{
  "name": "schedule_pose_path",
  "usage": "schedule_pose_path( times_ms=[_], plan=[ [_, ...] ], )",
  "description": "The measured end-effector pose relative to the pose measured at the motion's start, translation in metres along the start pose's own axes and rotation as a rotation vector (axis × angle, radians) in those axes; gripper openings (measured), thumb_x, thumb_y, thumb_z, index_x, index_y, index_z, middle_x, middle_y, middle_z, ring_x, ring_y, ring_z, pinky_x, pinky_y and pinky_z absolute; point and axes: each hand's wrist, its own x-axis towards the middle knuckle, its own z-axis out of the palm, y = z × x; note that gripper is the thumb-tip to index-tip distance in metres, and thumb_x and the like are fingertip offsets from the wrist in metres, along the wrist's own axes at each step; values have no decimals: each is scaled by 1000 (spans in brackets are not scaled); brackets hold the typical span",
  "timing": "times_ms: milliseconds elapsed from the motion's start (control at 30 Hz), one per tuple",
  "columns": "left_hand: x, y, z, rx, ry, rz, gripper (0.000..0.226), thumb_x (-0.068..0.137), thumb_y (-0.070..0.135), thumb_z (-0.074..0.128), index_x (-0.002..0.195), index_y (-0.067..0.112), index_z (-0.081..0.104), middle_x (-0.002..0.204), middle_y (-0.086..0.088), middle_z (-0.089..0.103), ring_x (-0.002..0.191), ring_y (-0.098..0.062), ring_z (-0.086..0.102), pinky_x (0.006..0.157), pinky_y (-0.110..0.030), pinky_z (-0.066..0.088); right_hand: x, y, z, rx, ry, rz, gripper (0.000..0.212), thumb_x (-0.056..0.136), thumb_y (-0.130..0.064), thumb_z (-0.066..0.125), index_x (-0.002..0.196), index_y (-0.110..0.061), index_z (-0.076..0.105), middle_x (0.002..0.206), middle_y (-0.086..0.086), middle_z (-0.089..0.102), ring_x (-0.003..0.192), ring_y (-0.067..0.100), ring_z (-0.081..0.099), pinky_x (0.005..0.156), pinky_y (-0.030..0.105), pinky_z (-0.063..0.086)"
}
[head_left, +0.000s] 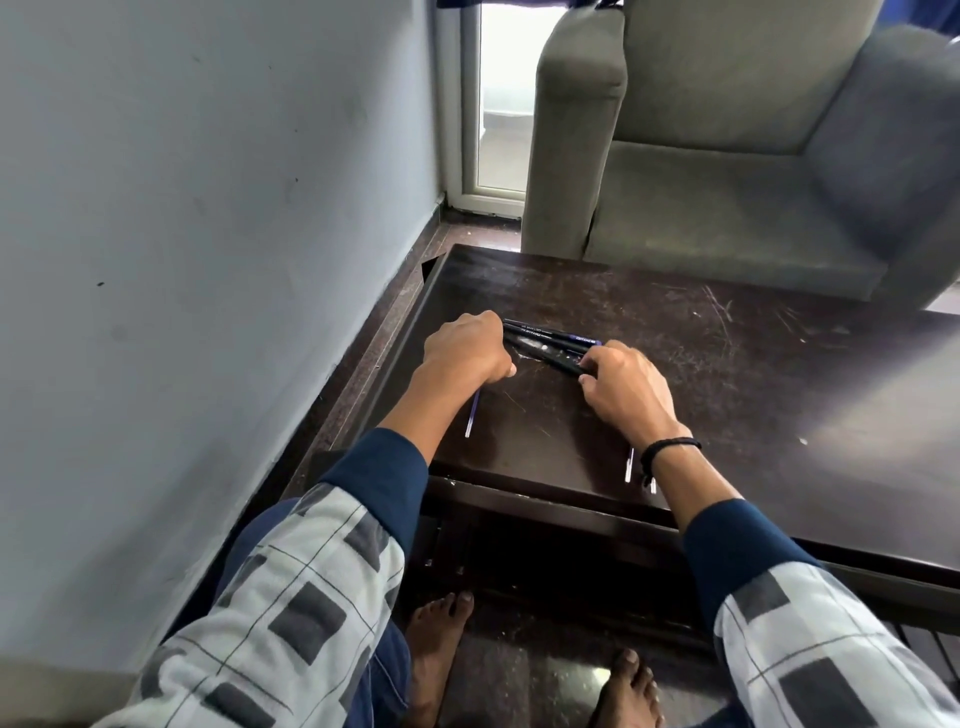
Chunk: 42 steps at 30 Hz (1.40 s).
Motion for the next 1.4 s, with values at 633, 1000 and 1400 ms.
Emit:
schedule_pose_path(
  times_ms=[633, 1000, 1400],
  plan=[
    [2, 0, 12, -109, -10, -32, 34, 91, 31, 72, 118, 11, 66, 116, -12, 66, 106, -32, 65, 76, -37, 48, -30, -16, -2, 92, -28, -4, 35, 97, -16, 48, 123, -18, 71, 127, 0, 62, 116, 29, 59, 92, 41, 52],
    [2, 3, 15, -101, 5, -29, 26, 93, 32, 67, 109, 11, 65, 109, -11, 69, 99, -30, 67, 75, -37, 51, -30, -36, 9, 163, -80, 57, 18, 93, -28, 67, 106, -18, 73, 107, 2, 68, 103, 25, 64, 87, 37, 51],
    [-11, 14, 13, -1147, -210, 0, 20, 91, 5, 71, 106, -8, 70, 83, -9, 71, 72, -13, 69, 68, -23, 60, -49, -45, -23, 1186, -273, 374, 8, 103, -20, 61, 103, -14, 65, 74, 2, 63, 57, 11, 62, 57, 26, 55]
  ],
)
